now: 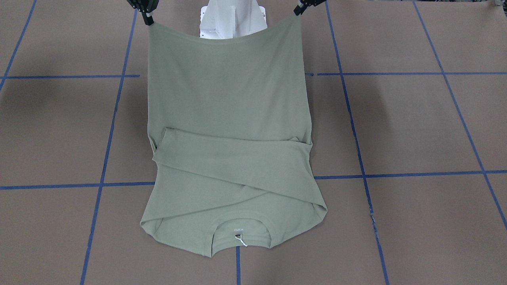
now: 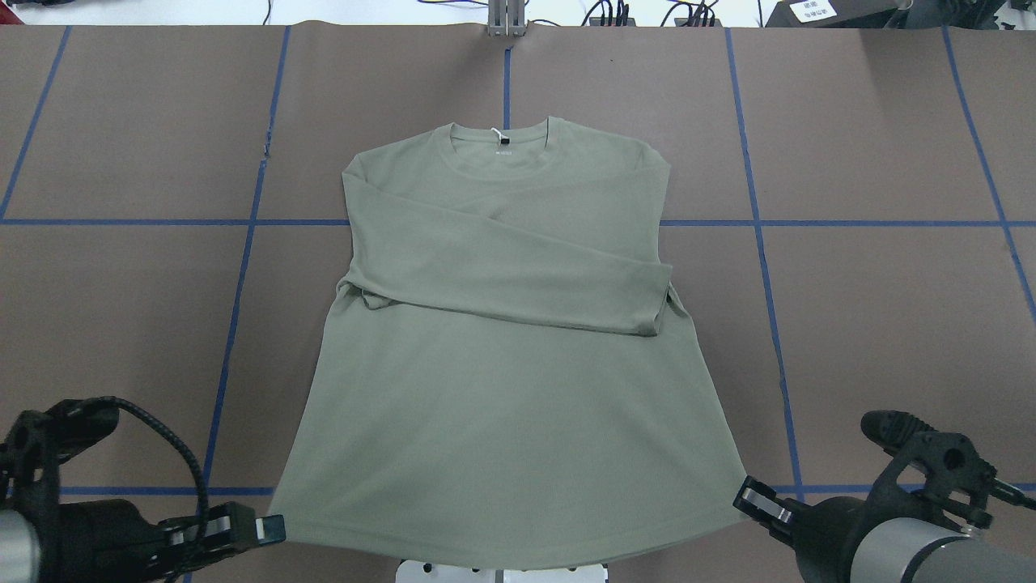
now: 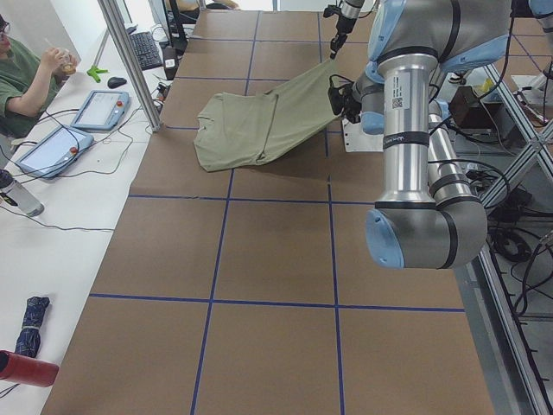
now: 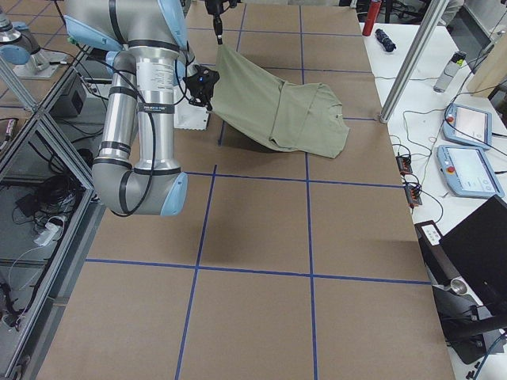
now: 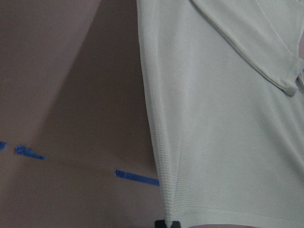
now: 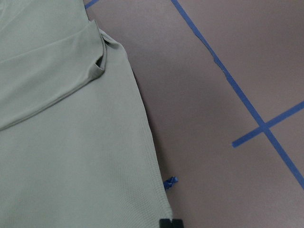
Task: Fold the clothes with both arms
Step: 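Lift the hem with both grippers and carry it toward the collar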
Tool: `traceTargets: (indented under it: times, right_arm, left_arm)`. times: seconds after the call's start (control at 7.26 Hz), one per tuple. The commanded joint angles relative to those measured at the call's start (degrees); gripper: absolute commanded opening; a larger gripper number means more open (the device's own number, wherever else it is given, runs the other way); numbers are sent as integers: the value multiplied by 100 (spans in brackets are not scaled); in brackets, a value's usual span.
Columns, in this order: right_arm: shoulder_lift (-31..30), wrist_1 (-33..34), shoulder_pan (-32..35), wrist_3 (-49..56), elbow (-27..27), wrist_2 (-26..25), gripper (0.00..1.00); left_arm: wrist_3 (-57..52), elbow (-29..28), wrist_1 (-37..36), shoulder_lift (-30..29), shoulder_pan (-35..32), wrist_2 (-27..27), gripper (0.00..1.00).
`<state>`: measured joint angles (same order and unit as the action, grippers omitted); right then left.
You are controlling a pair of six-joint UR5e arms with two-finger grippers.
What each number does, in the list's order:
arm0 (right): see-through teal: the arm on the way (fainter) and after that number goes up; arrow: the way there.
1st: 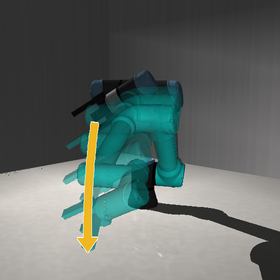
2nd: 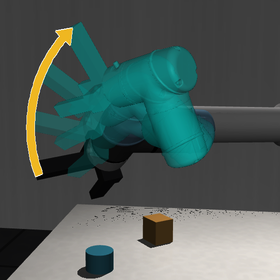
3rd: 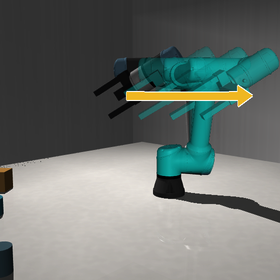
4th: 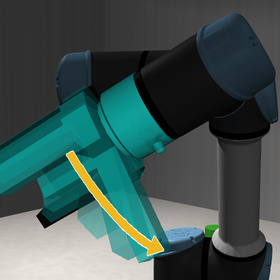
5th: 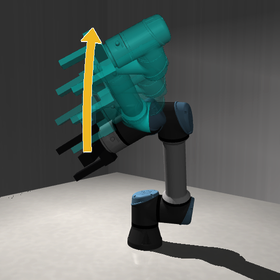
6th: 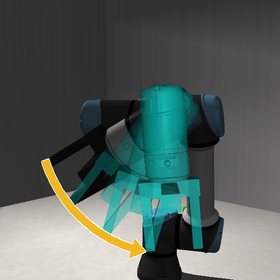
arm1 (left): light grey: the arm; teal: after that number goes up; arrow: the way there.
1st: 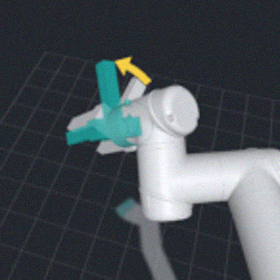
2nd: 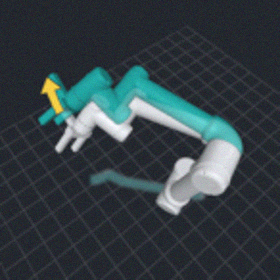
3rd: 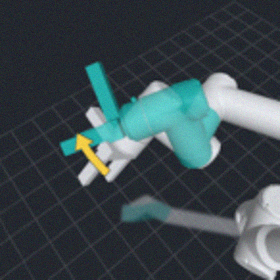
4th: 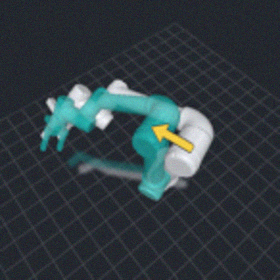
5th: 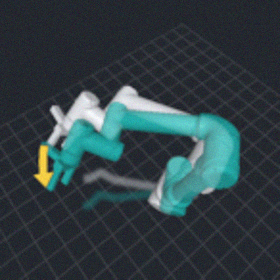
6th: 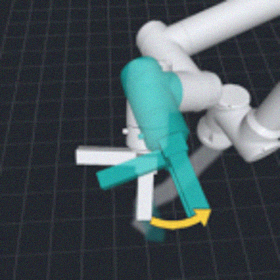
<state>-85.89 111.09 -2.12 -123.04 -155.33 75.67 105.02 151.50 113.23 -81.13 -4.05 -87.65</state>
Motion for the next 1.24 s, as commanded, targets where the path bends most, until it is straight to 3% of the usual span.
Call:
traceTargets:
  times: [0.0,0.14,0.41,0.83,1.1]
  right_arm:
    - [371,466,351,488,-165,378,0]
    - [702,467,613,927,53,395,0]
    - [1843,449,1481,1780,1253,457,0]
    - [2215,170,2625,2537,2301,923,0]
    - [2225,-917,3127,2837,3241,1177,0]
  left_arm:
    - [-156,400,-644,-149,-394,-692,0]
    - [-523,33,-644,-436,-508,-683,0]
    - [-1470,-951,-653,-1183,-1199,-709,0]
    - [-2432,-1578,-653,-1300,-2229,-736,0]
    - [-2741,-1789,-653,-1362,-2626,-719,0]
